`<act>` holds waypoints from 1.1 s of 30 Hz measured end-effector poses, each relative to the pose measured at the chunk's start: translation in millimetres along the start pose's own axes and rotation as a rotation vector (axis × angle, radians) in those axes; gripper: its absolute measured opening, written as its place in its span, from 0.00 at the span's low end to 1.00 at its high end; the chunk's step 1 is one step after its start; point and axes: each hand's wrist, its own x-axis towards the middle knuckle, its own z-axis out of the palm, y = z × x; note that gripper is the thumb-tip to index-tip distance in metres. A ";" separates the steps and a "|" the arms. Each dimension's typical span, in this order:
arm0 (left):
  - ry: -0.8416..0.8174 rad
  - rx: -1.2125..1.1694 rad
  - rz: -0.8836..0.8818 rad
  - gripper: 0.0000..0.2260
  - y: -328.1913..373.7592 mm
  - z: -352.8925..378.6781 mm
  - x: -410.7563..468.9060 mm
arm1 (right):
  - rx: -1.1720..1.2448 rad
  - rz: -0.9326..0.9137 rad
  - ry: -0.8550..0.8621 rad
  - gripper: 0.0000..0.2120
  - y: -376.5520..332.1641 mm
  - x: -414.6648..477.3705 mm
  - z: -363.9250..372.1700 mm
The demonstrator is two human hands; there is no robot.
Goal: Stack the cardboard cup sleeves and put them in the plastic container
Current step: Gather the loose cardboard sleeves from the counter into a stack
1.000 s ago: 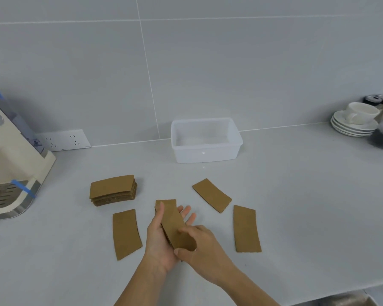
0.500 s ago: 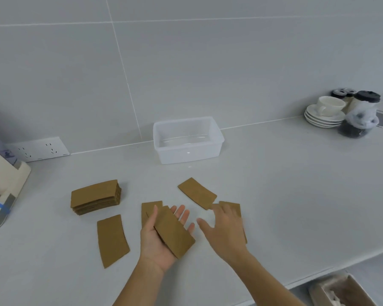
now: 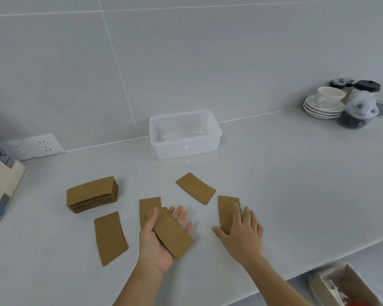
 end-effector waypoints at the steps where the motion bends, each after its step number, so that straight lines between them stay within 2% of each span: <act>1: 0.001 0.000 -0.004 0.25 -0.4 -1.0 0.7 | -0.008 -0.004 0.004 0.42 0.4 -0.9 1.2; 12: 0.012 -0.015 -0.008 0.23 0.5 -8.3 1.4 | -0.063 -0.024 0.049 0.28 -9.1 -7.3 6.1; 17: 0.006 -0.041 0.031 0.23 6.7 -12.4 -5.1 | -0.004 -0.010 0.030 0.21 -12.5 -6.8 -0.6; 26: -0.029 -0.050 0.060 0.23 16.4 -12.7 -12.4 | 0.261 0.122 0.030 0.30 -16.6 1.5 -32.3; 33: -0.031 -0.051 0.053 0.24 18.1 -1.1 -18.7 | 0.536 0.040 0.054 0.29 -44.2 -2.8 -58.2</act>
